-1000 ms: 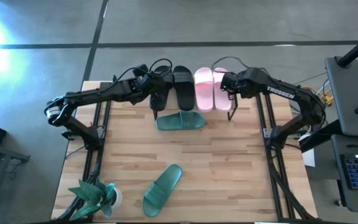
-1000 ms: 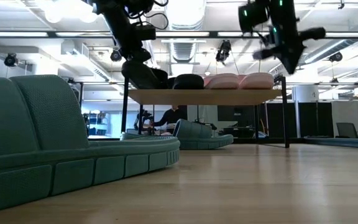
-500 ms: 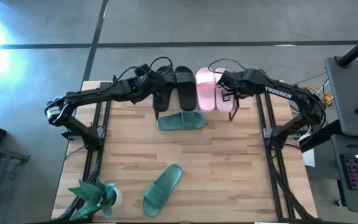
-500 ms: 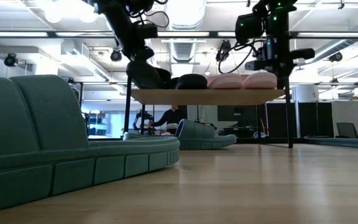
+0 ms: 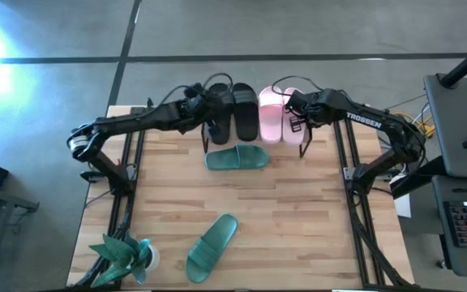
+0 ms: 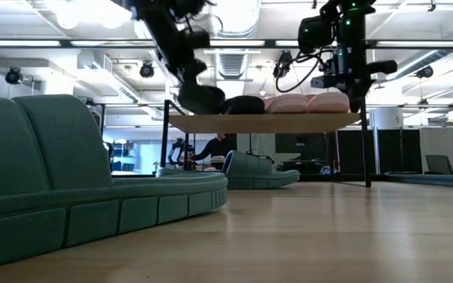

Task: Pick and place slides into the shelf
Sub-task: Put the black slipper on the shelf

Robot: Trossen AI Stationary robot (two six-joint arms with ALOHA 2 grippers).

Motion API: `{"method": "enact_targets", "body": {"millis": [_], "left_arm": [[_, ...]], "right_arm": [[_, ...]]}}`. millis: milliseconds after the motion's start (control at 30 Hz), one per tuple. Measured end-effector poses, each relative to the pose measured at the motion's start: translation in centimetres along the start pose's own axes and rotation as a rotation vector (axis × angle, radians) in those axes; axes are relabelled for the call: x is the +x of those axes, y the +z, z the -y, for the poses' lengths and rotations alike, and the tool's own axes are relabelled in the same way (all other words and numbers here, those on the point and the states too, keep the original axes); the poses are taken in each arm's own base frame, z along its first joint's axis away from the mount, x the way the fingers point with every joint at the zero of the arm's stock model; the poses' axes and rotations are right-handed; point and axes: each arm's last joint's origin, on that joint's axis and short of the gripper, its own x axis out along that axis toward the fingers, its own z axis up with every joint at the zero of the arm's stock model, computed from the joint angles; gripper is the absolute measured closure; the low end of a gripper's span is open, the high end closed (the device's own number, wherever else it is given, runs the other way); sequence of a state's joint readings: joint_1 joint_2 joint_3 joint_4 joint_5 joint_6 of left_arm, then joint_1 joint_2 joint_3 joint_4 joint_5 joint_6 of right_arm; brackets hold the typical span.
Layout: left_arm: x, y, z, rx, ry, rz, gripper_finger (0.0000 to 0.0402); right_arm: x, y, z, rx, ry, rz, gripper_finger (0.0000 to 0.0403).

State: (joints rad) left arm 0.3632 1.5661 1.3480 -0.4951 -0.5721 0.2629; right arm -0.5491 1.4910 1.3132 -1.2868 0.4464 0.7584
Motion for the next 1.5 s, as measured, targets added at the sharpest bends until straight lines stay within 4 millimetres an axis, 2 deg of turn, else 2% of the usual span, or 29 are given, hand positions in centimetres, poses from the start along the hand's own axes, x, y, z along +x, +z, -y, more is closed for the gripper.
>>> {"method": "enact_targets", "body": {"millis": [100,233,467,833,1067,1300,1500], "left_arm": [[0.8,0.1,1.0,0.023,-0.019,-0.017,0.0401],[1.1,0.6,1.0,0.028,-0.012,-0.021,0.0401],[0.7,1.6,-0.5,0.052,0.124,0.006,0.0401],[2.0,0.0,0.0,0.049,0.045,-0.035,0.0401],[3.3,-0.5,-0.8,0.022,0.060,-0.047,0.0401],[3.3,-0.6,-1.2,0.020,0.077,-0.059,0.0401],[3.4,-1.4,-0.8,0.029,0.025,-0.097,0.0401]], "right_arm": [[0.0,0.0,0.0,-0.008,-0.004,0.000,0.0395],[0.0,0.0,0.0,-0.033,-0.001,-0.001,0.0395],[0.0,0.0,-0.1,-0.059,0.008,0.001,0.0395],[-0.1,0.0,-0.1,-0.074,0.012,0.001,0.0394],[-0.2,-0.2,-0.3,-0.109,0.019,0.003,0.0394],[-0.3,-0.2,-0.4,-0.125,0.033,-0.007,0.0394],[-0.8,-0.1,-0.3,-0.132,0.037,-0.014,0.0394]]}}
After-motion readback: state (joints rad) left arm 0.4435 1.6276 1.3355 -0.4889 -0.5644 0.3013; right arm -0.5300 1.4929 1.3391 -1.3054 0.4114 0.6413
